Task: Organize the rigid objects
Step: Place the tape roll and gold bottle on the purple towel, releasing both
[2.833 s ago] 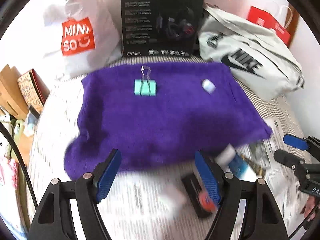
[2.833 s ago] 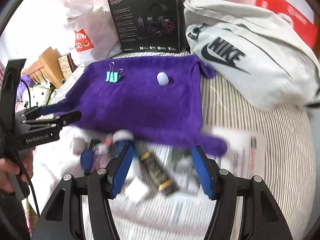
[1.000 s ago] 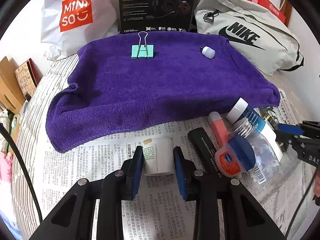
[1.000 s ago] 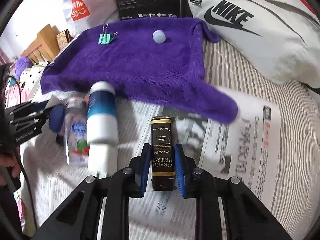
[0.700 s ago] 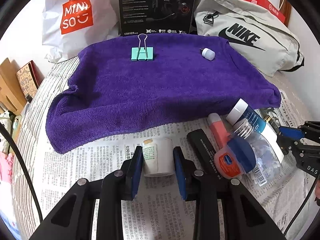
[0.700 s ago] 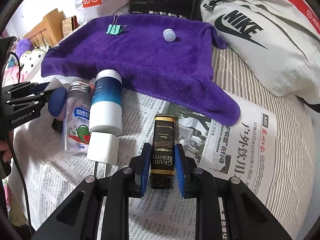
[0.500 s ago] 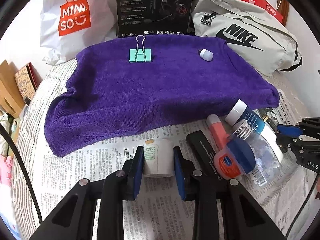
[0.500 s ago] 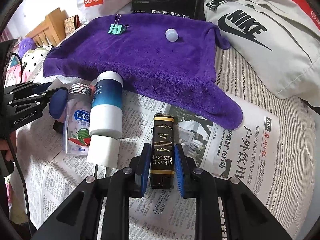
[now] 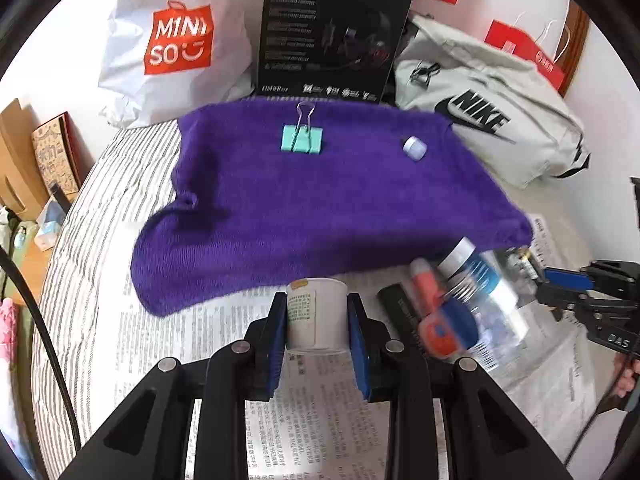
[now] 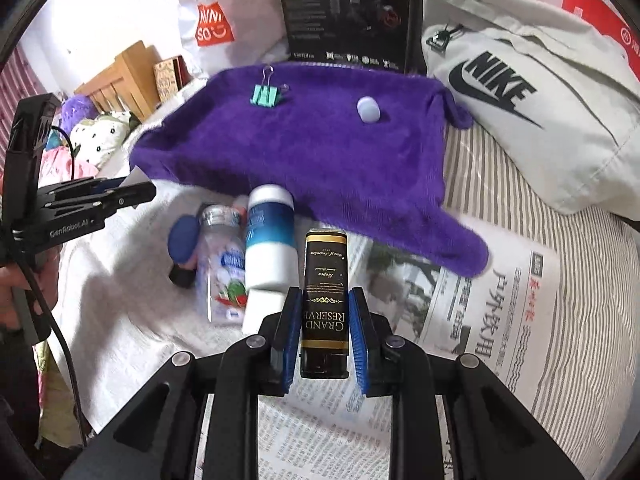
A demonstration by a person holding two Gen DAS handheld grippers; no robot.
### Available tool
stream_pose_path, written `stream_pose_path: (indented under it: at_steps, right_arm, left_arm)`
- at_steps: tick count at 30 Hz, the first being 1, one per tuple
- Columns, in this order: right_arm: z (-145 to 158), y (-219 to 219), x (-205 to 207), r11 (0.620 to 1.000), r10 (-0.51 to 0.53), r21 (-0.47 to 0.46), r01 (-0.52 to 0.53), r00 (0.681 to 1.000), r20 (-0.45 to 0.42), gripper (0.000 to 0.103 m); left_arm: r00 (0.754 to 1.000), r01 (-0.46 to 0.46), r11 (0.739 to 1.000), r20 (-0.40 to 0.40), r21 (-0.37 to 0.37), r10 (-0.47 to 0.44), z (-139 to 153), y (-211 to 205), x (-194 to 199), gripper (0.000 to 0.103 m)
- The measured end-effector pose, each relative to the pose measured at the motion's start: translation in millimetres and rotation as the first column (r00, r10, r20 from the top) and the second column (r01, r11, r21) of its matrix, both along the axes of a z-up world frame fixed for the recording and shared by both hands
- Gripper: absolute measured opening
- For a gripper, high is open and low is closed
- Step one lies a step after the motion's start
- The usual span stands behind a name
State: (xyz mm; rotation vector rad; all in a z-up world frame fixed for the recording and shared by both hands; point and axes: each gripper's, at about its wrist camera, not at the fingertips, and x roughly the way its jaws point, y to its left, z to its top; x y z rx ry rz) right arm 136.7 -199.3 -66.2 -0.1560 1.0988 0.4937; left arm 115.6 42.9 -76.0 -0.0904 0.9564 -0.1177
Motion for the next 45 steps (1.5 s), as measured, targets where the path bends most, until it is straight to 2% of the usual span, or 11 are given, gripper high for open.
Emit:
stream_pose_path:
  at_steps: [8,15,24,36,45]
  right_arm:
    - [13,5,19,1.0,0.003,0.004,-0.003,1.0,0.024,0.023]
    - [21,10,52,1.0,-0.007,0.002,0.007,0.999,0.046,0.023]
    - [11,22,104,0.999,-0.041,-0.028,0.042,0.998,0.042,0.023]
    - [-30,40,182,0.986,-0.133,-0.103,0.134,0.991,0.019,0.023]
    - [-42,51,195,0.983,-0.139,-0.117,0.141,0.99,0.022,0.023]
  left_arm:
    - [0.999,0.019,0.999,0.042,0.026,-0.02,24,-1,16,0.027]
    - [0.998,0.023,0.999,0.054,0.028,-0.024,30,3,46,0.027]
    - [0.999,0.016,1.0,0.029,0.023,-0.017,14,10,91,0.027]
    - [0.999,0.028,0.999,-0.018,0.019,-0.027,-13,13,133,0.027]
    - [0.999,0.022,1.0,-0.038,0.02,-0.022,-22,18,150,0.027]
